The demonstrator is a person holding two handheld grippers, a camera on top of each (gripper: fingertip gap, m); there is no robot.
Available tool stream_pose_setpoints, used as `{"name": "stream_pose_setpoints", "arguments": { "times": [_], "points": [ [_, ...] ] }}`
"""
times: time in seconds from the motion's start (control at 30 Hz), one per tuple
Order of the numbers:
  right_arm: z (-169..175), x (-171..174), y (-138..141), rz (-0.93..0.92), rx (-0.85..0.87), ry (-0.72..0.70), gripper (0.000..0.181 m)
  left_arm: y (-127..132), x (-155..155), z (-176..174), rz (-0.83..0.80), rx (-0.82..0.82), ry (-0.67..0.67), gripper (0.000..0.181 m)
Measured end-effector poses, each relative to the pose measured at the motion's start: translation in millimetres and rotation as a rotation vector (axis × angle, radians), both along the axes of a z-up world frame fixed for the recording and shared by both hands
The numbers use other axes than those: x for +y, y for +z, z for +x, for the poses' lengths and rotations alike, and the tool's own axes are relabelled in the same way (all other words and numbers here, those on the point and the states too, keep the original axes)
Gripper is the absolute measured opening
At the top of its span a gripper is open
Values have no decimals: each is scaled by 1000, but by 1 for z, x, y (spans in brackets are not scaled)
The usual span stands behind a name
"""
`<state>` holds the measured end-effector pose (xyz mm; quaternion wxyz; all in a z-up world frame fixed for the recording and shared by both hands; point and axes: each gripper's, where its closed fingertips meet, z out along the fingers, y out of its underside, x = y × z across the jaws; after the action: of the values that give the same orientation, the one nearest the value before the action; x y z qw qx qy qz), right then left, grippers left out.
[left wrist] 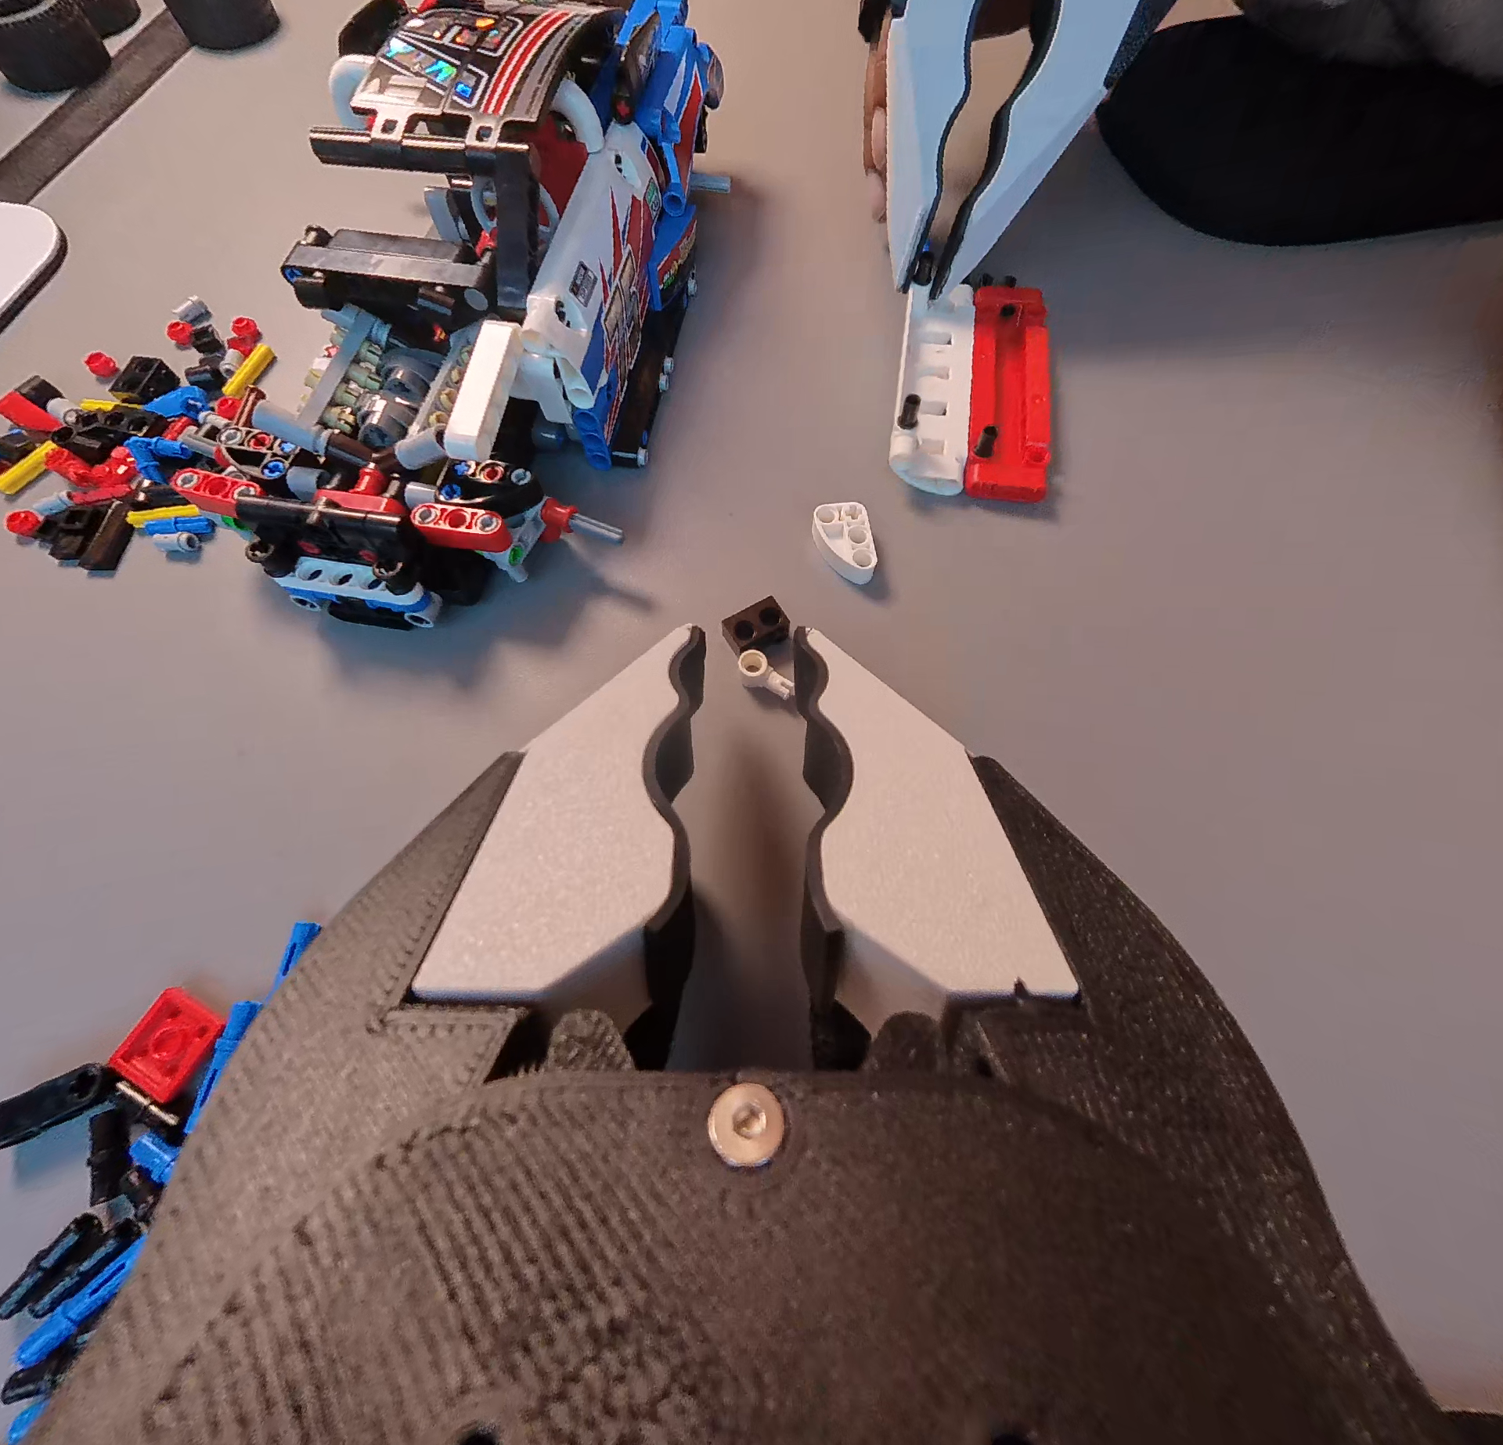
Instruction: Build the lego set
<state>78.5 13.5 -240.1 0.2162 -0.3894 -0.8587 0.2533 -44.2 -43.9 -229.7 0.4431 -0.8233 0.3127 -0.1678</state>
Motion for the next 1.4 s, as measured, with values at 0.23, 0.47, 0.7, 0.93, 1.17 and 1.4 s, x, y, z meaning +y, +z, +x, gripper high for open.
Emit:
{"name": "stream_pose_setpoints", "arguments": {
  "times": [0.23,0.47,0.7,0.93,1.17,1.4],
  "points": [
    [3,7,1,-6,15,-38,11,7,6,-4,43,-9,36,20],
    [-22,10,62,-224,343,-141,24,43,21,-25,215,-96,179,24],
    [-46,30,121,-477,733,-336,29,70,32,-51,335,-267,348,35],
    [-49,44,117,-514,780,-415,30,90,29,-68,426,-330,410,38],
    [-47,49,112,-505,774,-423,29,85,31,-68,410,-337,407,37],
    [-47,49,110,-500,767,-420,27,86,32,-70,423,-336,427,37]
  ]
}}
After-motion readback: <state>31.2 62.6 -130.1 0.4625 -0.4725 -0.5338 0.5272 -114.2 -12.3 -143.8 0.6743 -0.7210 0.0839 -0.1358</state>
